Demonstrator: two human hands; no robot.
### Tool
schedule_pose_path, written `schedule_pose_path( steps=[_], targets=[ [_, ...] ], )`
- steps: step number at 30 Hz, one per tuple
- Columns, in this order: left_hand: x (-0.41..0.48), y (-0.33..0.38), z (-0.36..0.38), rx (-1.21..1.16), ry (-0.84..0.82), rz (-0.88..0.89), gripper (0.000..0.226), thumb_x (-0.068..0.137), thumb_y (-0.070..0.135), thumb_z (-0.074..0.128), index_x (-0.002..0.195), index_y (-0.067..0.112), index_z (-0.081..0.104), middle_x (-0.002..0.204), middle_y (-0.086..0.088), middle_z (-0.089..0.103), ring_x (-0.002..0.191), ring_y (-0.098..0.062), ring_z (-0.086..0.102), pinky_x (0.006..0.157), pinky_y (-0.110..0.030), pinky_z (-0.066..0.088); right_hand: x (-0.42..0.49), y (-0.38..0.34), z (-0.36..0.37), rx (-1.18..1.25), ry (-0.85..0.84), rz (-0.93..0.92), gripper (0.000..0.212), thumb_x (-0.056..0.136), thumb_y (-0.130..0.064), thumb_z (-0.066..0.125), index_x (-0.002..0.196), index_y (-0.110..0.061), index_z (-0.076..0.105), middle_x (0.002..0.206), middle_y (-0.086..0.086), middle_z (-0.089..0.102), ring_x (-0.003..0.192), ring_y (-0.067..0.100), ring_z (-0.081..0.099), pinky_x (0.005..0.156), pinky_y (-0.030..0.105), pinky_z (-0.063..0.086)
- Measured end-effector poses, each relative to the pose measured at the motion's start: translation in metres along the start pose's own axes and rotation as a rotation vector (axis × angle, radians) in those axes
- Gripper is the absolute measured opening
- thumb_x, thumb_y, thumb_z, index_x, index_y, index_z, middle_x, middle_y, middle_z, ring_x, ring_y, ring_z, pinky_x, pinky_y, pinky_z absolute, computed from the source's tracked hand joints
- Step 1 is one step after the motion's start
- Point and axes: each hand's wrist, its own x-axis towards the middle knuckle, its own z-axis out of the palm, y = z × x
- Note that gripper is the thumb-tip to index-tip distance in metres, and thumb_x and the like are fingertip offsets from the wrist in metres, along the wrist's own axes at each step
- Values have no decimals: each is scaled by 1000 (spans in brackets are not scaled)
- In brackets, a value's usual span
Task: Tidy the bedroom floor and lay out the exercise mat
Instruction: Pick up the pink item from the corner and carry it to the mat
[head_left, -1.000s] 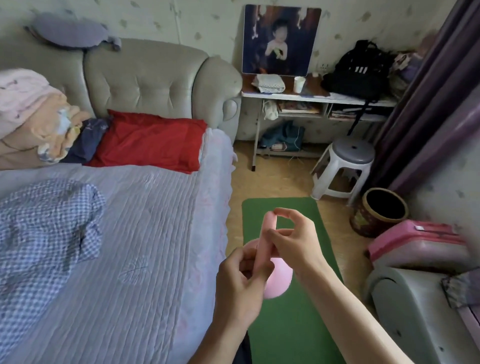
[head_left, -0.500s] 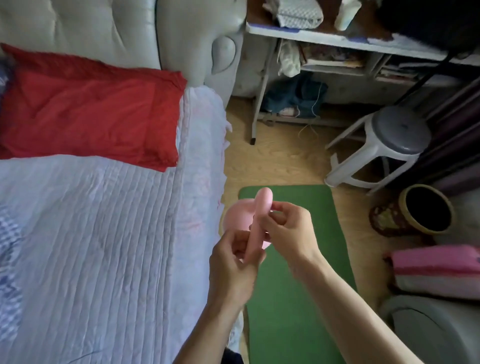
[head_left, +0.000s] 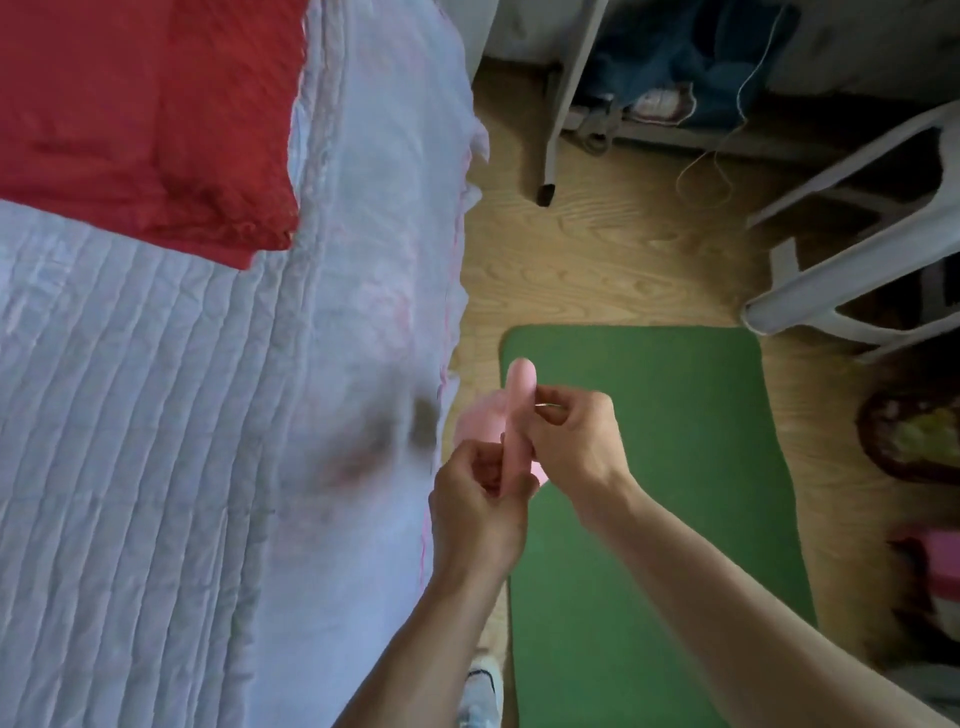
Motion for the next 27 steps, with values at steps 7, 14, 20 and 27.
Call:
schedule_pose_path(
  steps=[7,14,20,27],
  targets=[
    [78,-98,43,-91,110,-37,24,88,41,76,76,21,69,69,2,76,65,-14,69,66,-35,52,85,89,52,38,-26,46,28,92,-21,68,66,-10,70,73,16,76,77,36,75,75,53,61],
    [142,-173,72,-103,187,14,19,90,24,76,73,27,67,63,18,72,58,6,64,63,-27,50,145,154,88,93,-93,51,33,83,12,54,74,-14,72,91,25,77,77,32,68,77,61,57],
    [160,-207,85,-109,205,-51,21,93,33,71,75,26,64,74,5,74,69,-10,69,72,-31,57,160,187,101,167,-148,132,17,88,10,54,96,4,67,97,36,72,75,29,64,72,48,54],
    [160,-210,85,31,161,-70,20,94,35,69,77,29,59,74,10,70,67,-2,67,68,-30,53,159,192,100,213,-214,190,28,86,3,57,112,-5,66,84,7,69,78,24,66,66,36,56]
  ],
)
